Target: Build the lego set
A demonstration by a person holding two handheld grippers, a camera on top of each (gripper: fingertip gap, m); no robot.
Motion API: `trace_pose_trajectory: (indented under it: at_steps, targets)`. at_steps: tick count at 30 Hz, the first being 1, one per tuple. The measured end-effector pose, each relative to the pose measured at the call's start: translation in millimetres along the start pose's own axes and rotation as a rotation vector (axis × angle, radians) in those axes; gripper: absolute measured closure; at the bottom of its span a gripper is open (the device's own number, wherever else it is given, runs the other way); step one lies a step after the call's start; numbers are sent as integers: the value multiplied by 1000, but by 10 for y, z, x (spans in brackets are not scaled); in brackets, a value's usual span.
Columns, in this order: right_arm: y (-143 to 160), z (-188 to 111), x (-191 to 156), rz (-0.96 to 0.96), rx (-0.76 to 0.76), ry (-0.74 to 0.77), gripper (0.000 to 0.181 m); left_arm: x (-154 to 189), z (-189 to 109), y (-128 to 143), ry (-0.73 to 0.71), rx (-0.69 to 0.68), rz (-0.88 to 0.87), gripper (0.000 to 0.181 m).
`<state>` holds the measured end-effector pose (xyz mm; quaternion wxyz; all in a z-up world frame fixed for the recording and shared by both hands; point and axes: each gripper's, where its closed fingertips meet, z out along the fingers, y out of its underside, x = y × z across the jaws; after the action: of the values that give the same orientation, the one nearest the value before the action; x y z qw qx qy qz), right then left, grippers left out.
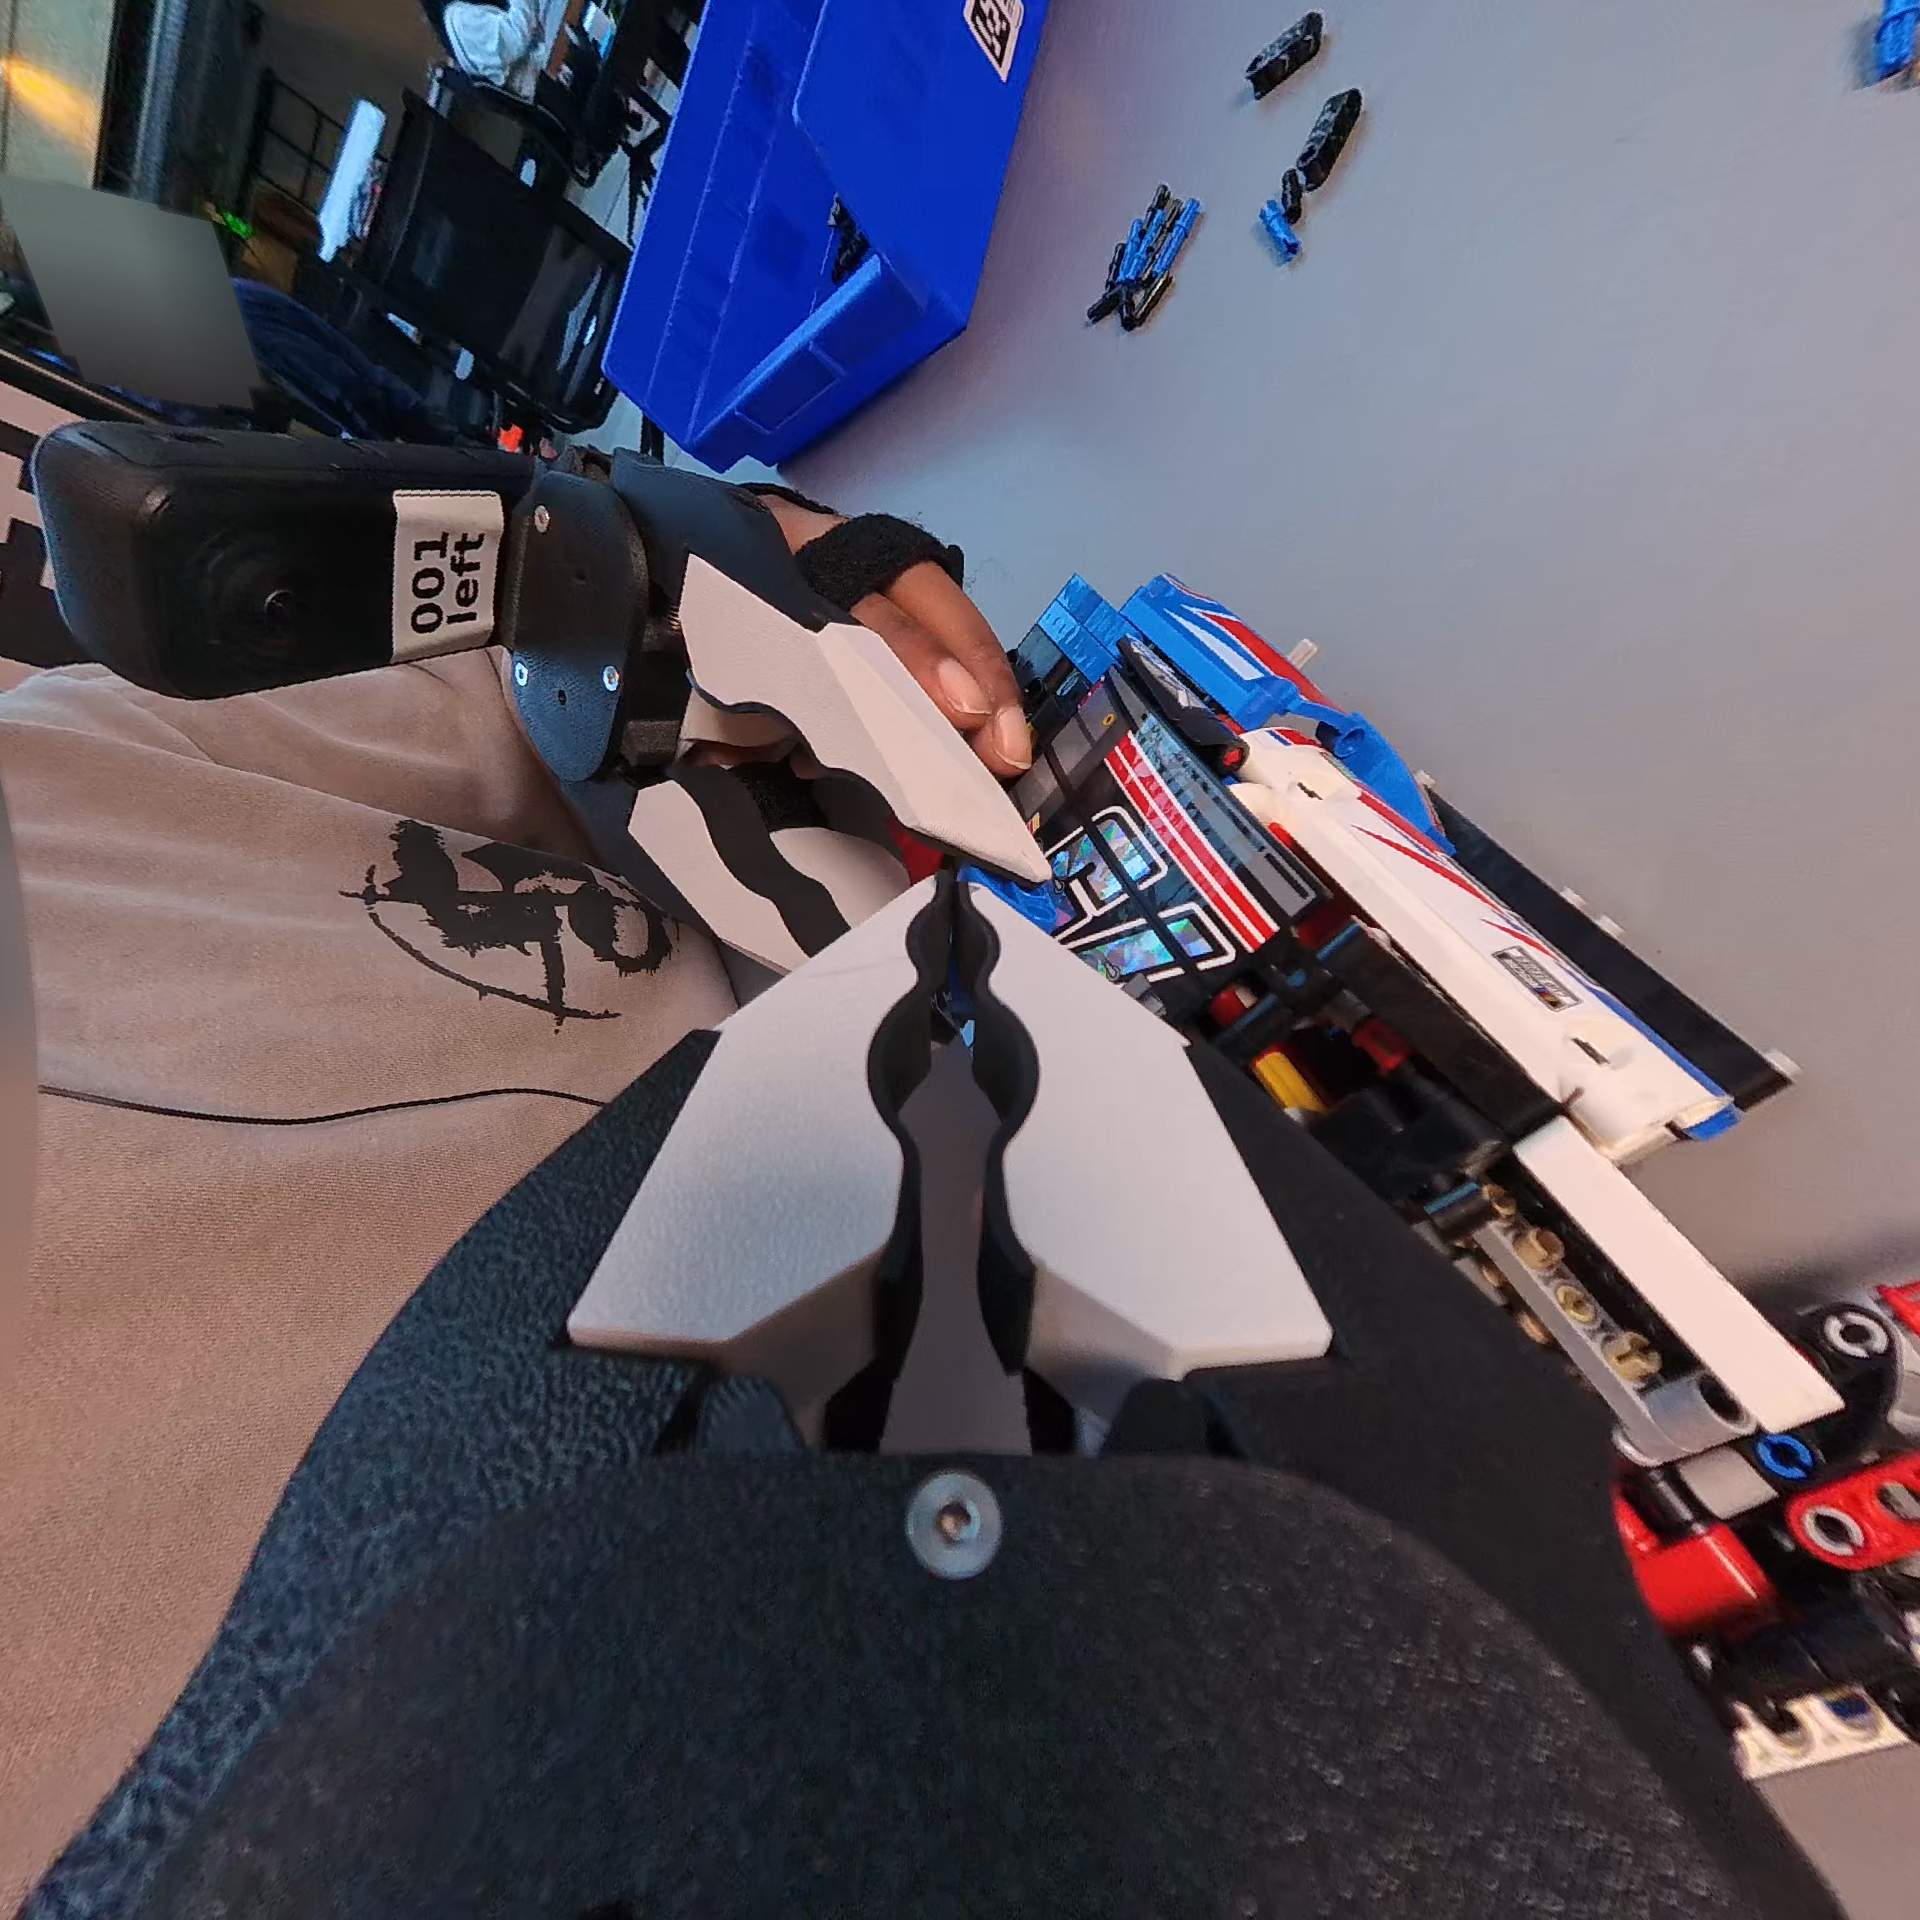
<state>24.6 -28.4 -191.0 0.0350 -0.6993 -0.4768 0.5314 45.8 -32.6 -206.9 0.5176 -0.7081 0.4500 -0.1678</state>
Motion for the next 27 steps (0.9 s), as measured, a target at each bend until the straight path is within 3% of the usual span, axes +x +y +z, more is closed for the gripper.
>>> trace_pose_trajectory:
  at_steps: [27]
  targets:
    - [6,2,0,-114,-46,72,181,7,3,-6,2,9,4,142]
